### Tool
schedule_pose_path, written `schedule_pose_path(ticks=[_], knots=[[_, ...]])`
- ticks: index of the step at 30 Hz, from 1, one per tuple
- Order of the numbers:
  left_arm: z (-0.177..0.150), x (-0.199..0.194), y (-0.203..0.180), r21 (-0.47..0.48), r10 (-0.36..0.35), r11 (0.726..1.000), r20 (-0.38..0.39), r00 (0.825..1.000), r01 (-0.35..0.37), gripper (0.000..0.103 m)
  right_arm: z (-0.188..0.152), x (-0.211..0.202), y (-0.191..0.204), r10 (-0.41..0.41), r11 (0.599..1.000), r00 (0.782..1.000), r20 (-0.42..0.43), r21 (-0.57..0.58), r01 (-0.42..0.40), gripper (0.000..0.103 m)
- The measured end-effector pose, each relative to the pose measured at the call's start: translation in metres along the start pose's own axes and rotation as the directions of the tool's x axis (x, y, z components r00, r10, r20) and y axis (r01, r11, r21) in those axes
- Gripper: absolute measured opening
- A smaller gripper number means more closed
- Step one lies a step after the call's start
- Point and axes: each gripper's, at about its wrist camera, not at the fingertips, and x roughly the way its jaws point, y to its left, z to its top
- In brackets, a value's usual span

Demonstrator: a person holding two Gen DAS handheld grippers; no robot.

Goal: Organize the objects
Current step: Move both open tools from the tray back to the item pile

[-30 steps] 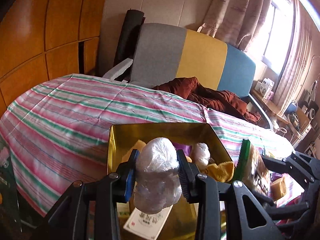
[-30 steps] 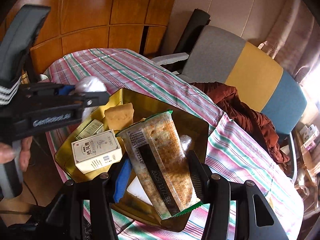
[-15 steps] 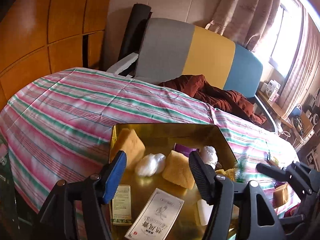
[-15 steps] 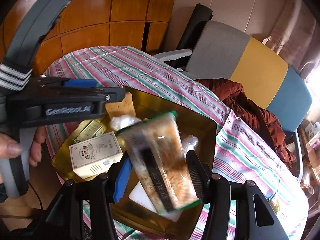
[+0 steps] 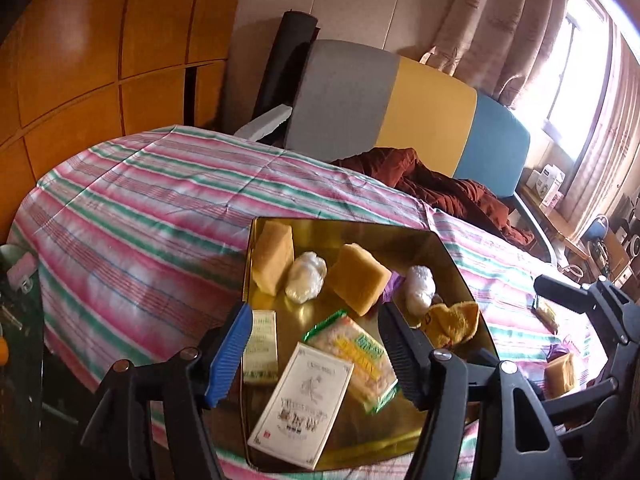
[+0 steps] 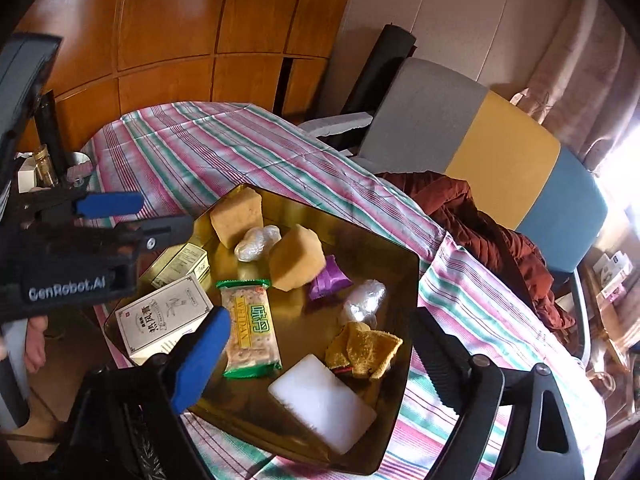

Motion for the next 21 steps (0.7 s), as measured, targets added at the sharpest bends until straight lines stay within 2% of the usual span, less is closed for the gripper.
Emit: schedule_pose_path(ticks=[9, 21], knots=[[-0.020, -0.010, -0.008, 0.022, 0.032, 0.999, -0.005, 0.999, -0.032, 0.066, -0.014, -0.010, -0.002, -0.031, 0.999, 1.000, 0.005, 0.031, 0.031, 0.099], [-0.034, -0.018, -0.052, 0.148, 0.063, 0.987, 0.023, 0.998, -0.065, 0.066, -0.052, -0.014, -0.037, -0.074, 0.983, 0.997, -0.029, 0.166, 0.078, 0.103]])
